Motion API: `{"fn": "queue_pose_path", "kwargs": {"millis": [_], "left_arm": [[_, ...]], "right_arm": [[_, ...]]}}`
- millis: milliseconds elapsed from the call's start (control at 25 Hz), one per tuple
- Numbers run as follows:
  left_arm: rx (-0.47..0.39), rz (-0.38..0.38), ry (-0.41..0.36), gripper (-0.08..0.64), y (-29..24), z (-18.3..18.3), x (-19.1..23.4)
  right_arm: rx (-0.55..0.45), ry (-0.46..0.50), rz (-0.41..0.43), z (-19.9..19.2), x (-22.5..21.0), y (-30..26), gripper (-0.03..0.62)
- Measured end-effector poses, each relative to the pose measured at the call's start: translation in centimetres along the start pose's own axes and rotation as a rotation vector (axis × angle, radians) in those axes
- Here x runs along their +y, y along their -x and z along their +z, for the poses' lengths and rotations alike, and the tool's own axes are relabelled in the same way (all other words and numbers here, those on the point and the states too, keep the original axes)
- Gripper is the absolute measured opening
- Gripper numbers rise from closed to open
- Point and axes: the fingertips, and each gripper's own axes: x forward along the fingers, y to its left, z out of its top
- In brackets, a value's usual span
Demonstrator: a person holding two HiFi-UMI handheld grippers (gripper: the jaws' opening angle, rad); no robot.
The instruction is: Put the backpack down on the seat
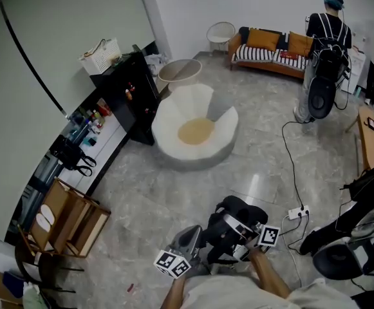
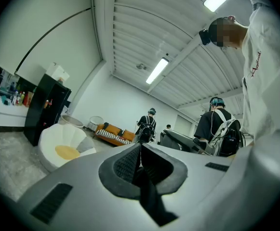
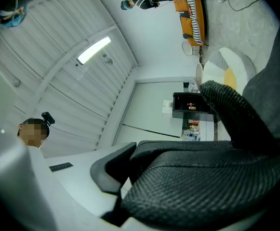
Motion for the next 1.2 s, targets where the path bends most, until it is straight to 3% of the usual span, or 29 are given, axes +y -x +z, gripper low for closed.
{"fn": "queue_pose_path", "kwargs": {"millis": [840,1200], "left_arm": [[-0.023,-0.043,-0.035,0.032,-5.6,0.7,0.6],[-0.041,-0.017,-0.029,0.032,-7.5,1.1,5.3]], "right_arm": [[0.013,0.021,0.025,4.1,-1.1,-0.5,0.044],[0.009,0.021,-0.009,6.2,-4.9,-3.1,0.043]]}}
